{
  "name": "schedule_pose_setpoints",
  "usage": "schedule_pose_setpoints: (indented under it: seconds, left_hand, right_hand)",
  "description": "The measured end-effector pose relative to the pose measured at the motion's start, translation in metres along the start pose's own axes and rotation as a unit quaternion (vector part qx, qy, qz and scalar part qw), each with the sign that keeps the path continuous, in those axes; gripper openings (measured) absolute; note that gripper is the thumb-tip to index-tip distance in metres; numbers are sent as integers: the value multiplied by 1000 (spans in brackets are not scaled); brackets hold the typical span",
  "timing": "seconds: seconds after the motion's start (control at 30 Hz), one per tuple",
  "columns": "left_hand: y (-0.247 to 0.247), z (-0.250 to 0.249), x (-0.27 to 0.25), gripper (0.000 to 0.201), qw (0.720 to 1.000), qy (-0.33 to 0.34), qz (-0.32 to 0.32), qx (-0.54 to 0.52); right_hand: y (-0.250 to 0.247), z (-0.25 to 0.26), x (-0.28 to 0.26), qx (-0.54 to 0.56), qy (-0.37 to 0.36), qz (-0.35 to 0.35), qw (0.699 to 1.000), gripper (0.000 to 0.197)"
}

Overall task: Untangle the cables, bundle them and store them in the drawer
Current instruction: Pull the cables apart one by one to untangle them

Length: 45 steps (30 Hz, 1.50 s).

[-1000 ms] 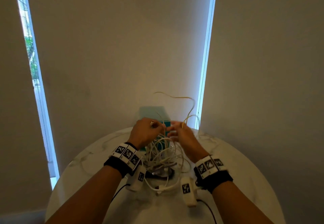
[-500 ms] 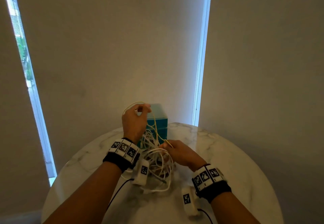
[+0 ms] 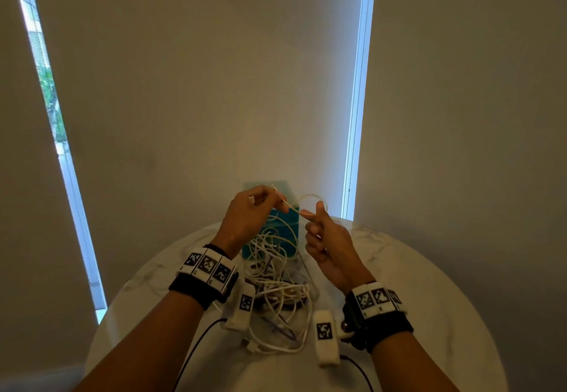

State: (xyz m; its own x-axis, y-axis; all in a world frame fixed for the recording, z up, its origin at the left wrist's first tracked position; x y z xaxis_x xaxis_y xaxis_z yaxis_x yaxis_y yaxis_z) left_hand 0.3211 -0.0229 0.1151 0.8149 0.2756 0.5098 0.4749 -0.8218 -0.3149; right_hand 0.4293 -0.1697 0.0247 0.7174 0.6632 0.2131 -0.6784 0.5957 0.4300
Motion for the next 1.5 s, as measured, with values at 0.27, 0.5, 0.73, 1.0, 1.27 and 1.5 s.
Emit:
schedule_pose_setpoints:
  seconds: [0.27, 0.5, 0.73, 1.0, 1.27, 1.5]
  left_hand:
    - [-14, 43, -8, 34, 959, -83, 78, 258]
    - [-24, -2, -10, 35, 969, 4, -41, 245]
    - [17, -7, 5, 48, 969, -2, 39, 246]
    - [-65, -27, -8, 29, 980, 43, -172, 93]
    - [-139, -74, -40, 32, 927, 131, -352, 3]
    - [-152, -107, -63, 33, 912, 194, -361, -10]
  right_hand:
    - [-7, -1, -6, -125, -33, -32, 991, 28]
    - [20, -3, -14, -262, -50, 25, 964, 32]
    - [44, -7, -18, -332, -44, 83, 939, 33]
    - [-31, 48, -23, -333, -65, -138, 930, 33]
    - [-53, 79, -32, -188, -172, -330, 909, 30]
    - [11, 57, 8, -102, -205, -326, 917, 28]
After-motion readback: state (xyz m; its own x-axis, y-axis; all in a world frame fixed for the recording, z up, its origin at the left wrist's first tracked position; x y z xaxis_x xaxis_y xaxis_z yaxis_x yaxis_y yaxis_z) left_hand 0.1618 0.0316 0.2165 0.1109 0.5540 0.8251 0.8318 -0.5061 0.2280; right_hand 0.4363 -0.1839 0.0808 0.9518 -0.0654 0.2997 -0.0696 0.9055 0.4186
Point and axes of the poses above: each hand's wrist, its own x-axis towards the middle knuckle, its own y-axis out of the palm, z = x × y, the point moved 9 cm from there along x, towards the middle knuckle, and after that the axes turned 9 degrees about z, right-handed, at the moved point
